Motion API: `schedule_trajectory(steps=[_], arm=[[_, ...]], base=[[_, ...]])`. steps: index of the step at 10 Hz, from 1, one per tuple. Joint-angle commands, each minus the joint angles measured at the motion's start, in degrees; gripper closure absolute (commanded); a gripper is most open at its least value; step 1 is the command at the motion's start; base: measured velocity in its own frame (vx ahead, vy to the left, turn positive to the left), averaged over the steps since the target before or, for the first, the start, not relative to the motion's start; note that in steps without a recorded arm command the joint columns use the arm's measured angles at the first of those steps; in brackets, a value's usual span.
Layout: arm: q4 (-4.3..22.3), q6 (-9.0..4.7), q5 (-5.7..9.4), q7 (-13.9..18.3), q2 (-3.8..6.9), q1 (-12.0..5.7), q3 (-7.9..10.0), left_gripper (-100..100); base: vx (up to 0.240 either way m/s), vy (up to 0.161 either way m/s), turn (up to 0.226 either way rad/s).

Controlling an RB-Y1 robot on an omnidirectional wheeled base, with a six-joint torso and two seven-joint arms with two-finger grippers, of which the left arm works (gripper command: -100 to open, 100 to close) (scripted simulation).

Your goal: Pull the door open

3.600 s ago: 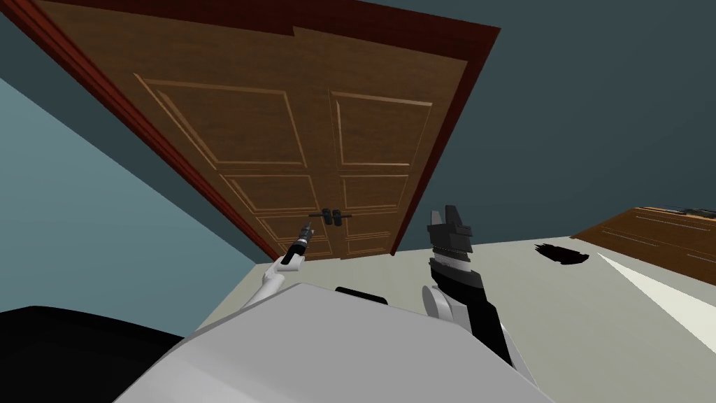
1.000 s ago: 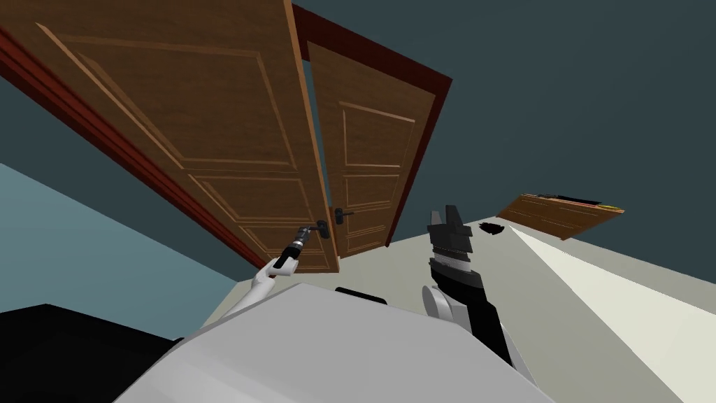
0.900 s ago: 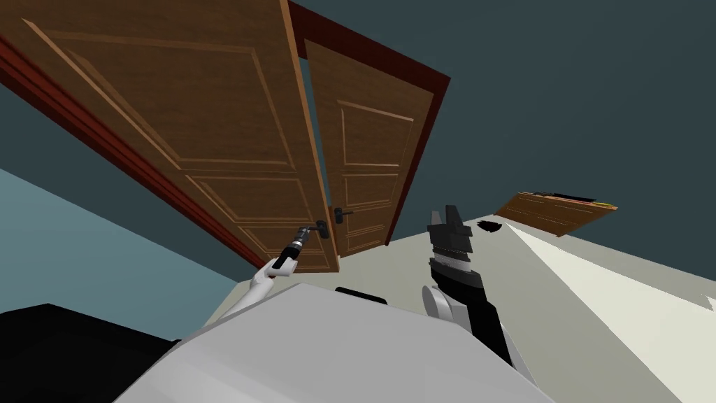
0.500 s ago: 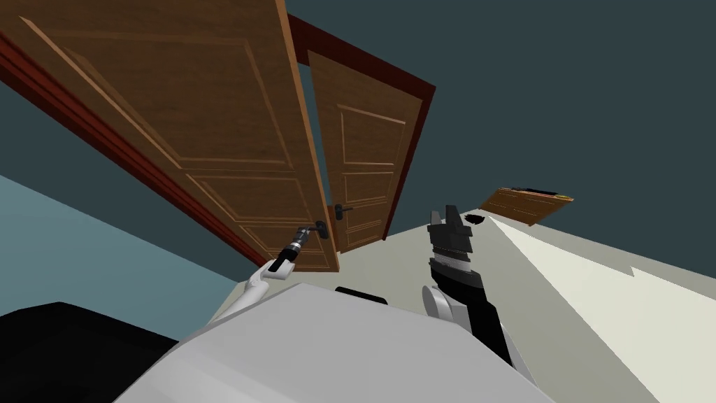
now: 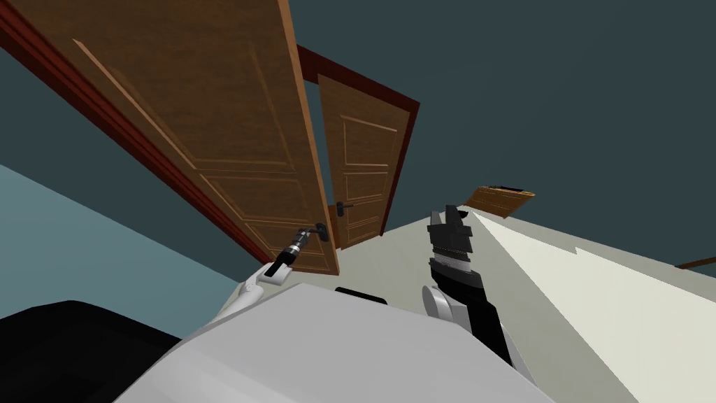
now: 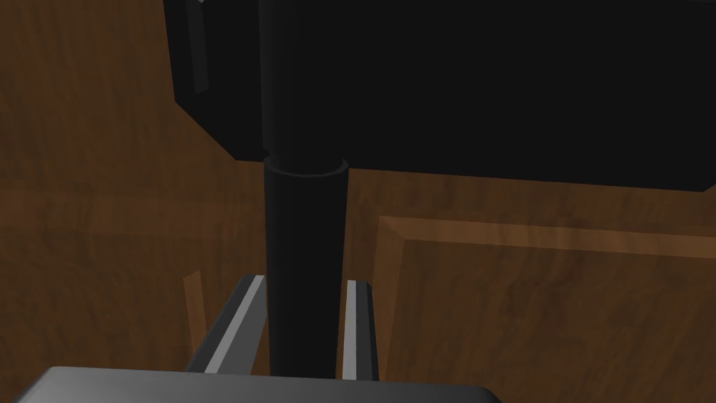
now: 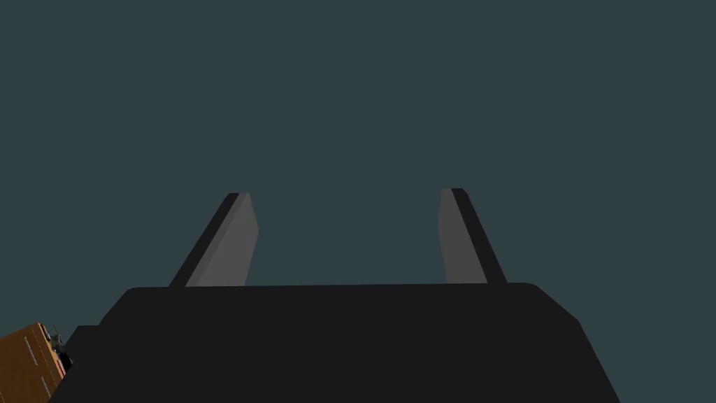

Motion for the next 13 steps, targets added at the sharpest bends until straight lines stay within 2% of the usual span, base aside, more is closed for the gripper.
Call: schedule_trajectory(steps=[1, 7, 8, 9, 13], arm=[[-0.41, -1.55, 0.01, 0.93, 1.07, 1.24, -0.81, 100], [-1.73, -6.53, 0.06, 3.91, 4.51, 5.23, -3.42, 100], [-1.40, -5.81, 0.18, 3.45, 4.32, 4.91, -2.62, 100], [-1.11, -7.58, 0.11, 4.31, 5.23, 6.04, -3.30, 100], [-0.79, -11.50, 0.06, 6.13, 7.38, 8.12, -4.48, 100]], base=[[-0.157, 0.017, -0.158], [-0.221, 0.068, -0.136], [-0.086, 0.039, -0.014], [-0.130, 0.062, -0.160], [-0.226, 0.078, -0.175]])
